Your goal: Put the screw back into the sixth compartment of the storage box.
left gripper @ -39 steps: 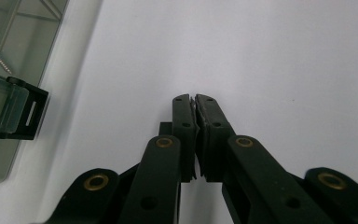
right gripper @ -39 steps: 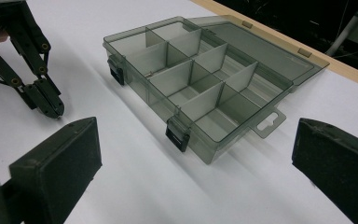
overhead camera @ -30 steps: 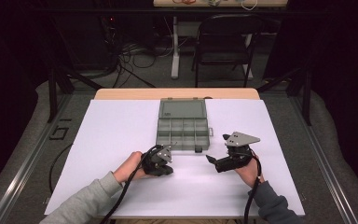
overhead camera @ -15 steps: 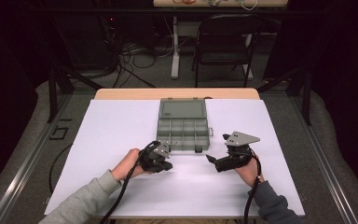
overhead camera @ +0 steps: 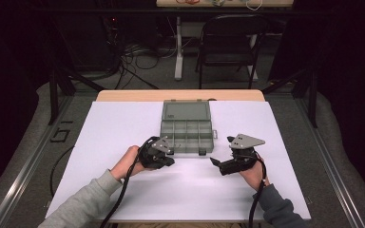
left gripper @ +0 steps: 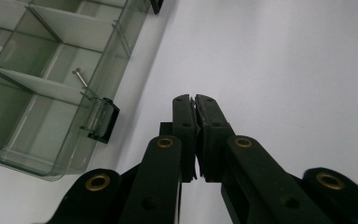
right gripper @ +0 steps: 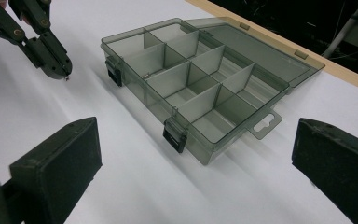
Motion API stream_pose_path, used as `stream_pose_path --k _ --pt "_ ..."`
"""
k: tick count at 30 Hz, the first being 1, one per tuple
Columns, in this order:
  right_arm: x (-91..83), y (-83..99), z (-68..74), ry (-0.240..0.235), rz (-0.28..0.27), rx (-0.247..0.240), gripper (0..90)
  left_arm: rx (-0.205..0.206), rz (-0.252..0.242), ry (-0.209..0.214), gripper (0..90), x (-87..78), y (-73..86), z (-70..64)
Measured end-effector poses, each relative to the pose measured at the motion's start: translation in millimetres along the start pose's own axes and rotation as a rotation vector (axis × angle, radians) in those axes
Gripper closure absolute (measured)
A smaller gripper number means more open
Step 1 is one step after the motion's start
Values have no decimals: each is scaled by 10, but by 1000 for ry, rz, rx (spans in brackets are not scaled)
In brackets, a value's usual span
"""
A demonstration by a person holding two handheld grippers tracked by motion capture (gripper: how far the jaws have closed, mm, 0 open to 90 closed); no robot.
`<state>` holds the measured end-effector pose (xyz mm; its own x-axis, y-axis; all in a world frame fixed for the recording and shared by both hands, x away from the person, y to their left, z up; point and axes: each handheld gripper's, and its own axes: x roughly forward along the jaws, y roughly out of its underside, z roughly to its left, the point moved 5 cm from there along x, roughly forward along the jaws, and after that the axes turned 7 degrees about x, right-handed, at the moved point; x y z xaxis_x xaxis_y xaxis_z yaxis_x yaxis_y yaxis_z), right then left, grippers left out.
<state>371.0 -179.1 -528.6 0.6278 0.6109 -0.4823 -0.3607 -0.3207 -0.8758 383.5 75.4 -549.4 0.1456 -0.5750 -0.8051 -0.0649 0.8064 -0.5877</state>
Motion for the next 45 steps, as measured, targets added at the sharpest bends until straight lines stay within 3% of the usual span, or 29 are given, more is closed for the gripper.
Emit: stream_pose_path --k 26,45 --pt "-12 -9 -4 0 -7 5 5 17 -49 -39 874 -140 -246 131" --pt "-20 -13 -11 4 -9 6 6 33 -35 -71 874 -218 -449 298"
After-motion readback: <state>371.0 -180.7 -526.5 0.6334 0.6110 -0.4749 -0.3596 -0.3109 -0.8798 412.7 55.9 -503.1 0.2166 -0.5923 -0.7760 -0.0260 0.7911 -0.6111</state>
